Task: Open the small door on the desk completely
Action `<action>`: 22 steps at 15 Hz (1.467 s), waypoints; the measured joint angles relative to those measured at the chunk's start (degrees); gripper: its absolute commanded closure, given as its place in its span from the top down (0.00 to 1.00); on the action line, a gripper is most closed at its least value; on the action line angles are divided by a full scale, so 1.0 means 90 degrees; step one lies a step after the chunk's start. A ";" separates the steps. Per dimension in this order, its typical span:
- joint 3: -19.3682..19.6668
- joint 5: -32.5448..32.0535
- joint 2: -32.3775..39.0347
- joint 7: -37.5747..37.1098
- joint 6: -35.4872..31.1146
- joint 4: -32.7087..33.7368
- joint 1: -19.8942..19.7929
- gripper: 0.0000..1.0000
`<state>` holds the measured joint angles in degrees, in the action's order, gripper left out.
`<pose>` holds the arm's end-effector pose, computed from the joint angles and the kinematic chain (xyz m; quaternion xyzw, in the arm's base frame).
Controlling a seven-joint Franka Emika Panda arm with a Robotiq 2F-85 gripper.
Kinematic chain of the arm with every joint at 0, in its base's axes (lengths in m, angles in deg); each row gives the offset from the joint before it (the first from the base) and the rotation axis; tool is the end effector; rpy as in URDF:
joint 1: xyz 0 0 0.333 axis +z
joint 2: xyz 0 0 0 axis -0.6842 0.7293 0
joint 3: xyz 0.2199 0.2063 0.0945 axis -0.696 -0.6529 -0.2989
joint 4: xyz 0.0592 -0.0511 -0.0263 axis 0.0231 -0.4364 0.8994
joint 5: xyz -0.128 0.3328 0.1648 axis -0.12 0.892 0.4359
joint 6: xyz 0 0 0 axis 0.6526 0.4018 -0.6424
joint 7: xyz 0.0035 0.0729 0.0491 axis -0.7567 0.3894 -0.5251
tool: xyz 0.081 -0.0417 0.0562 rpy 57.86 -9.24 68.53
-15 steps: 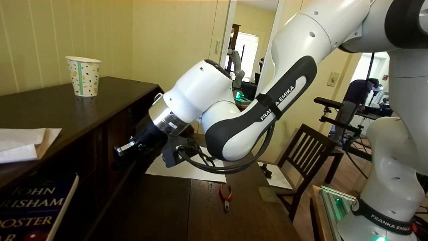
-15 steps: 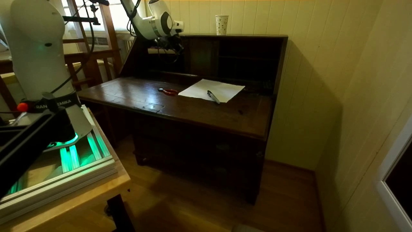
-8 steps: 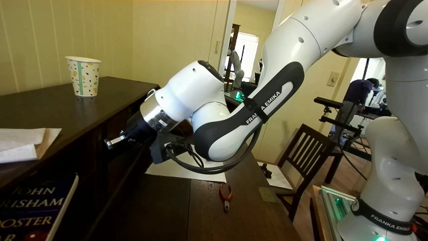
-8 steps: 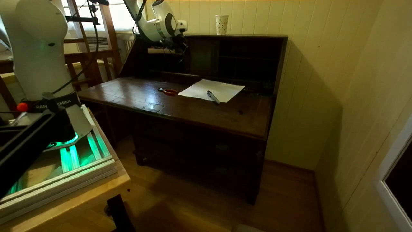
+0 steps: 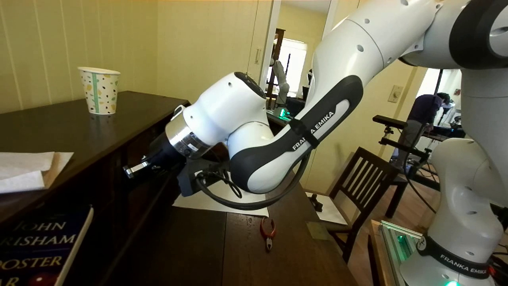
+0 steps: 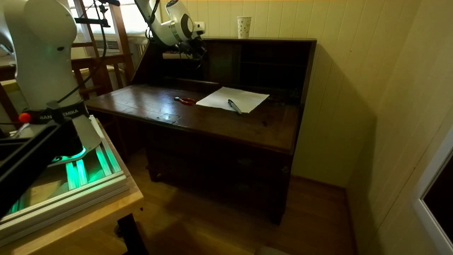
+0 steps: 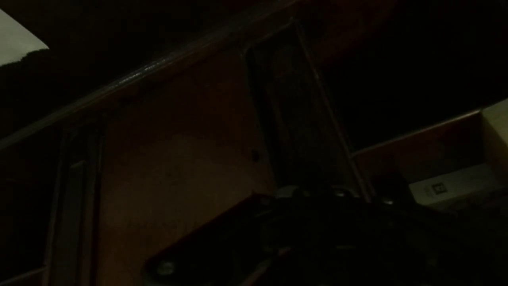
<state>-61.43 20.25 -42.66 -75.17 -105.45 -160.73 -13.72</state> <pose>0.6135 0.2788 0.3061 -0.9277 -0.0081 -0.3544 0.1168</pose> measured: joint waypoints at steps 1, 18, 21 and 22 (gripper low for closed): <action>0.0098 0.0000 0.0005 -0.0035 0.0000 0.0000 0.0094 0.00; 0.2412 0.0042 0.0000 -0.1720 -0.0014 -0.0344 0.2260 0.00; 0.3057 0.0042 -0.0250 -0.2089 0.0302 -0.0752 0.2930 0.00; 0.3332 0.0039 -0.0356 -0.2221 0.0450 -0.0924 0.3207 0.00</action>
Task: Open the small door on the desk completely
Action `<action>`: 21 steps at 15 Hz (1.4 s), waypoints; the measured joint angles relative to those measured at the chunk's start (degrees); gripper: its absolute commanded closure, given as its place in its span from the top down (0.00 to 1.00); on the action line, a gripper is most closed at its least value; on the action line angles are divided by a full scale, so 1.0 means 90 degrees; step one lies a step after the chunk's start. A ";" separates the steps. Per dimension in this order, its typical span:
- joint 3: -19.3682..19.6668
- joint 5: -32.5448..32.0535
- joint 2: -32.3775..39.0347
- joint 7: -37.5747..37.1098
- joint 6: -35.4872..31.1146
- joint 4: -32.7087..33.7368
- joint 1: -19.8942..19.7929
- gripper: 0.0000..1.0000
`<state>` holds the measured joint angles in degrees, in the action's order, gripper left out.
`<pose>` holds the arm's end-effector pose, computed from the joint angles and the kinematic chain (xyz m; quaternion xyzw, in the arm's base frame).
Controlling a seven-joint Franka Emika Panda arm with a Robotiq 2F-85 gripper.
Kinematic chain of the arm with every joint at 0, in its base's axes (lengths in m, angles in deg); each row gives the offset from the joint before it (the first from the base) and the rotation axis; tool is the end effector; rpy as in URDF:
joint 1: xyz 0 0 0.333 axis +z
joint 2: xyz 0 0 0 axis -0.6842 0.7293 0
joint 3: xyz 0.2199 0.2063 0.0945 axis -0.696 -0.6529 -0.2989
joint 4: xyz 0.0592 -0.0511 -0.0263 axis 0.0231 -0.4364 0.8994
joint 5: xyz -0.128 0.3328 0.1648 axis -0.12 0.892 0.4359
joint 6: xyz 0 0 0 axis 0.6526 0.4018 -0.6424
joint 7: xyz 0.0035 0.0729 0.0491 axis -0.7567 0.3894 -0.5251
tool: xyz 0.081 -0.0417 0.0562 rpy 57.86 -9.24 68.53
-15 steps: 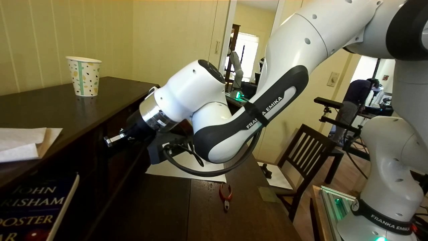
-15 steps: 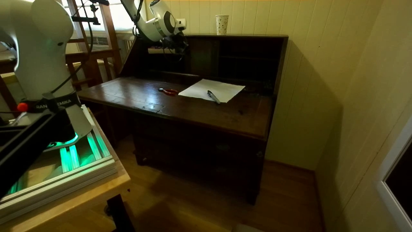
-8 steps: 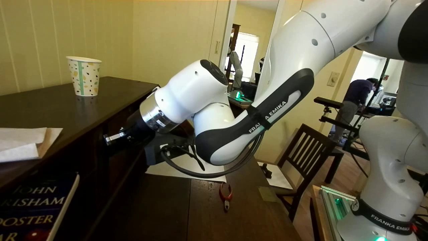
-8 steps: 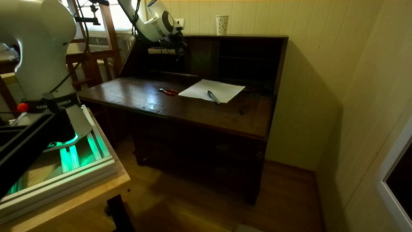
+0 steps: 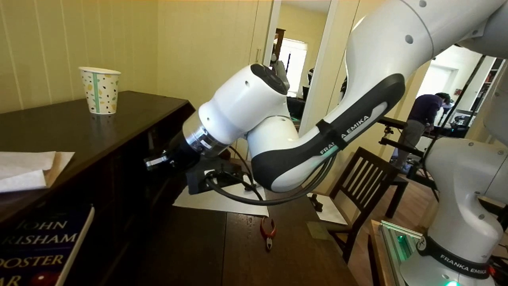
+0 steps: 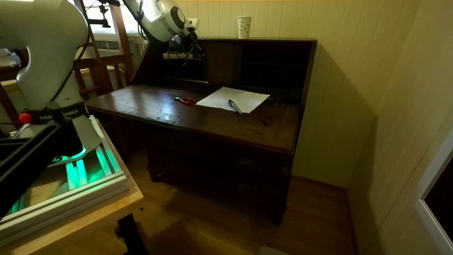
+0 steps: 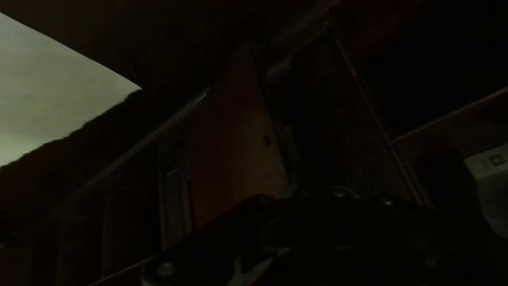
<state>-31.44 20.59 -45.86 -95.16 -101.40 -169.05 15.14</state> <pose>0.5766 0.2700 0.3204 -0.9232 0.1205 -0.3583 0.0684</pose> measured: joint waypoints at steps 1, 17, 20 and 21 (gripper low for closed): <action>0.0301 -0.0004 -0.0107 -0.0136 0.0160 -0.0176 0.0293 0.00; -0.1106 0.0970 -0.2019 0.0255 0.2407 -0.0693 -0.0645 0.00; -0.2311 0.1058 -0.2203 0.0466 0.2325 -0.0726 -0.1847 0.00; -0.2626 0.1046 -0.2181 0.0538 0.2221 -0.0727 -0.2214 0.00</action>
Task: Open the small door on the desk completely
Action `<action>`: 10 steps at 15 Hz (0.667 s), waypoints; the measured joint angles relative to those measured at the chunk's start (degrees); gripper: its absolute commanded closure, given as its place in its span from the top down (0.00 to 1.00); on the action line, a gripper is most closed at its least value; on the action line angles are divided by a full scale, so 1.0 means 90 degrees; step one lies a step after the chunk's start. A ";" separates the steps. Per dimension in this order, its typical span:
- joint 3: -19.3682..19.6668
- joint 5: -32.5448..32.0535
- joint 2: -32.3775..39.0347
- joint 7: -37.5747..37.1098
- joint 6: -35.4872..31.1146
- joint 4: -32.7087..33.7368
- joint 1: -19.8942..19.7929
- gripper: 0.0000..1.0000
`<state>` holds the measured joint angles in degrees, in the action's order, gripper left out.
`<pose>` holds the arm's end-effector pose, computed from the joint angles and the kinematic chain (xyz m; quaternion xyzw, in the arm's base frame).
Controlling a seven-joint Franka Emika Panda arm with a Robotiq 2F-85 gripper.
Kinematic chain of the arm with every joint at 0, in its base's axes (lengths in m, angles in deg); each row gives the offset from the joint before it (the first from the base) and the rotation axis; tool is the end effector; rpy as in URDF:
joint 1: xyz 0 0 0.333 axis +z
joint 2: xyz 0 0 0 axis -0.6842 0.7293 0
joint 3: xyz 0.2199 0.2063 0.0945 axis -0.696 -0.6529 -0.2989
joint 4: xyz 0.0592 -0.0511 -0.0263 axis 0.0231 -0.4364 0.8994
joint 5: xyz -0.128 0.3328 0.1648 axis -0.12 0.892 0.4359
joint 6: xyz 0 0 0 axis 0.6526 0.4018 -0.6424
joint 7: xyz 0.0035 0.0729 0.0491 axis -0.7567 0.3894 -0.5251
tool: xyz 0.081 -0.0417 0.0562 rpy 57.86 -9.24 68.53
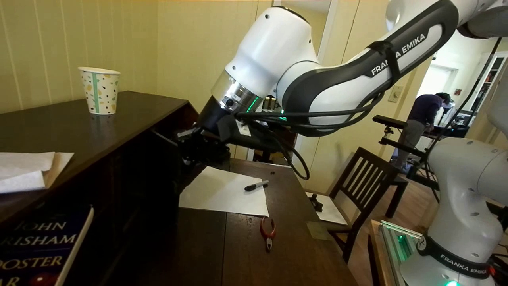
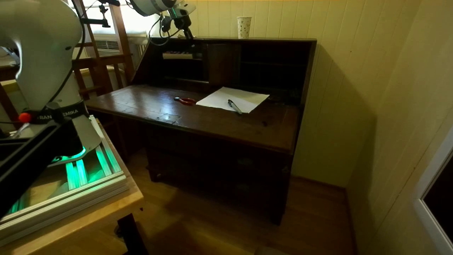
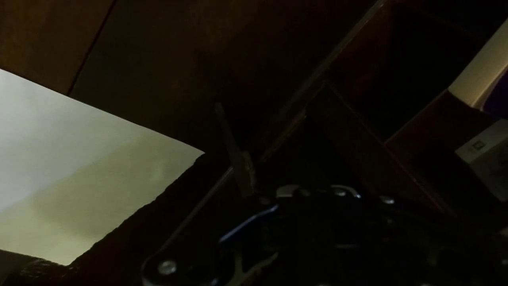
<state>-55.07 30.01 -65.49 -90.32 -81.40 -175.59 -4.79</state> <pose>0.5376 0.2416 0.3899 -0.9432 0.2187 -0.2292 0.1004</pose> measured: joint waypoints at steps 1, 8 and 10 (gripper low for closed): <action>-0.0260 -0.0064 0.0038 0.0040 -0.0115 0.0001 -0.0322 0.00; -0.0158 -0.1109 0.0655 0.0019 -0.1254 0.0151 -0.0640 0.00; 0.0092 -0.1456 0.0753 -0.0080 -0.1370 0.0243 -0.0540 0.00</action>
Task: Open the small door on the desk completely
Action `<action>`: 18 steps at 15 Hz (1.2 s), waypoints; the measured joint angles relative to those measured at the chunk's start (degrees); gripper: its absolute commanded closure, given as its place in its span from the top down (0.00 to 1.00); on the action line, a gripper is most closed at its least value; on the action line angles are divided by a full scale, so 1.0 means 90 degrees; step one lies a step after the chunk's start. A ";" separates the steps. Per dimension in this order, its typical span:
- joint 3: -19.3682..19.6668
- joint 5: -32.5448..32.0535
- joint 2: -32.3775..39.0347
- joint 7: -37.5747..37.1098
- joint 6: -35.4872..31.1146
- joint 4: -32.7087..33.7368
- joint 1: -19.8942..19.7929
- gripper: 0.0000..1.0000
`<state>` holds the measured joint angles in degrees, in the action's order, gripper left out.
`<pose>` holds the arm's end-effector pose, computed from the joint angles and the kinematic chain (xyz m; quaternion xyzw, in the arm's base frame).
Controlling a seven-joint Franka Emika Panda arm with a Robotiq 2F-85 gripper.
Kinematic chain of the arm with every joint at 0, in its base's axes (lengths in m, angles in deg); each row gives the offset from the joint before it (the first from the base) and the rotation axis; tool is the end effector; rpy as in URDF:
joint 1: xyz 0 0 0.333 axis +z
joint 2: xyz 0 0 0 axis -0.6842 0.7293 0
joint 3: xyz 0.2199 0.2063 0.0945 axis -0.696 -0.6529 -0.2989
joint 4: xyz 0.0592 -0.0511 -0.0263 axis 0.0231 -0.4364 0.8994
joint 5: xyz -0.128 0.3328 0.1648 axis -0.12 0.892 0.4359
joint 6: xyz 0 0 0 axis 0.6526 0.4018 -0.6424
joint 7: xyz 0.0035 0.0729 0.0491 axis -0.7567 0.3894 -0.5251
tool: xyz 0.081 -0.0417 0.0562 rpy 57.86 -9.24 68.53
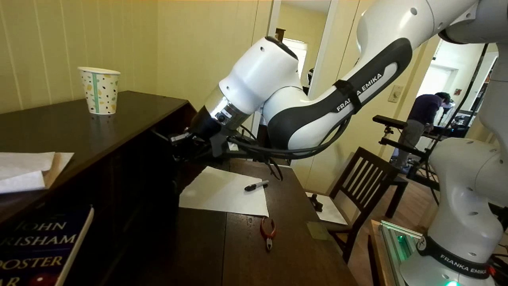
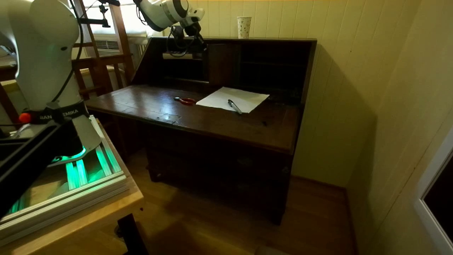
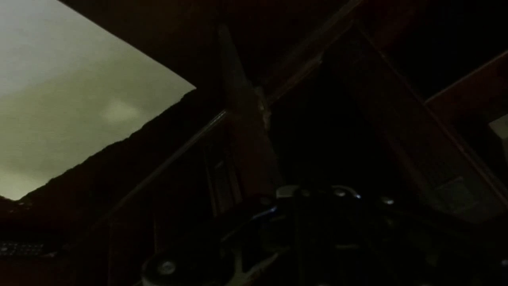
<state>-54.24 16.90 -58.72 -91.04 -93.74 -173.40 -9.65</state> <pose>0.5704 0.2168 0.3618 -0.9357 0.1467 -0.3091 0.0865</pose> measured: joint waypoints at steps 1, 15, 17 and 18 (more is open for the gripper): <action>0.0154 -0.0185 0.0021 -0.0077 -0.0009 0.0042 0.0077 0.00; 0.1536 -0.1171 -0.0302 -0.1527 0.0992 0.0098 0.1103 0.00; 0.1699 -0.1426 -0.0388 -0.1765 0.1189 0.0131 0.1176 0.00; 0.1767 -0.1544 -0.0434 -0.1867 0.1276 0.0131 0.1203 0.00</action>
<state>-38.34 3.01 -62.62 -107.85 -82.25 -172.22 1.18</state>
